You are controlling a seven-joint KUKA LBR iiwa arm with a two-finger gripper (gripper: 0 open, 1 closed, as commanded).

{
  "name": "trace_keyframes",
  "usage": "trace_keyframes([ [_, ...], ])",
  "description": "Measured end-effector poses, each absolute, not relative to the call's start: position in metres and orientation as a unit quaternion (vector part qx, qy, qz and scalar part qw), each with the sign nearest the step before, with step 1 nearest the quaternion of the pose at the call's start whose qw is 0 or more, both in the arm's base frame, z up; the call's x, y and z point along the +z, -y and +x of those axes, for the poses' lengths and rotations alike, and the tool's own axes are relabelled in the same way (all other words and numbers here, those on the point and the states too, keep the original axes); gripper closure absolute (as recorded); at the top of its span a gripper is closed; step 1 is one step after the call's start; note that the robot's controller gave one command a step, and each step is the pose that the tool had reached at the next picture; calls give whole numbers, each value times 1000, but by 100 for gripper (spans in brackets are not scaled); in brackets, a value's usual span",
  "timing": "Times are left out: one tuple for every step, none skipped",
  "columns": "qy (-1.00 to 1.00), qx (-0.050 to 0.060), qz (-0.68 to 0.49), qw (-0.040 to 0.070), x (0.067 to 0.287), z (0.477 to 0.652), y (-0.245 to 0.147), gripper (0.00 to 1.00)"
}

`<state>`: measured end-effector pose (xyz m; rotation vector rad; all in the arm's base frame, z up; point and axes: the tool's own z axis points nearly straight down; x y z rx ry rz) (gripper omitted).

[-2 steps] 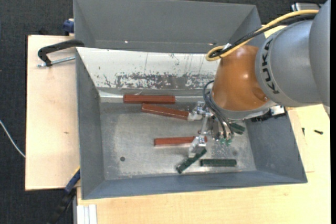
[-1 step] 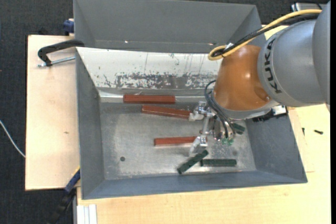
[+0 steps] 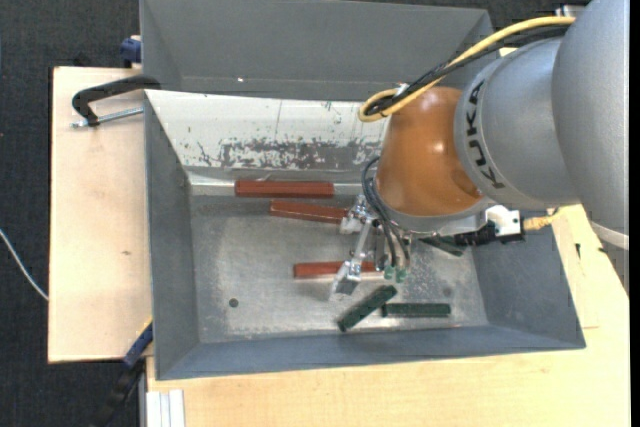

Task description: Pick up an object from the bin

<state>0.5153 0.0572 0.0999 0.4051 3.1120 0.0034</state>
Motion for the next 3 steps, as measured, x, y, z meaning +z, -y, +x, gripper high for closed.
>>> trace_keyframes([
  [-997,1,78,1,72,516,-56,0],
  [-982,3,190,-2,76,497,-57,100],
  [-982,3,190,-2,76,497,-57,100],
])
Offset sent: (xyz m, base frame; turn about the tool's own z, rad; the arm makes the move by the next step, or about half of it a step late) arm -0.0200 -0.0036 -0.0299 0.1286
